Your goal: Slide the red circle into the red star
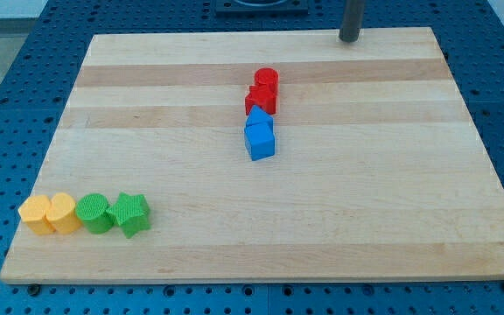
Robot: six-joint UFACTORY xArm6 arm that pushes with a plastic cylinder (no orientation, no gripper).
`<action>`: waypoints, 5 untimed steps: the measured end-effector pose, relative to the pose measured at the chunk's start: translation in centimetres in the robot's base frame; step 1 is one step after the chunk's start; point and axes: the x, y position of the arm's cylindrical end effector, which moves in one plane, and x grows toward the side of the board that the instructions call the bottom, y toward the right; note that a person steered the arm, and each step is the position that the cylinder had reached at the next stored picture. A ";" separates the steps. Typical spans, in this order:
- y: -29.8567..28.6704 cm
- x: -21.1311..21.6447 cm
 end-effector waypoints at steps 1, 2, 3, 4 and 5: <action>-0.4 4.6; -4.6 6.0; -8.6 7.7; -10.2 10.0; -13.2 10.5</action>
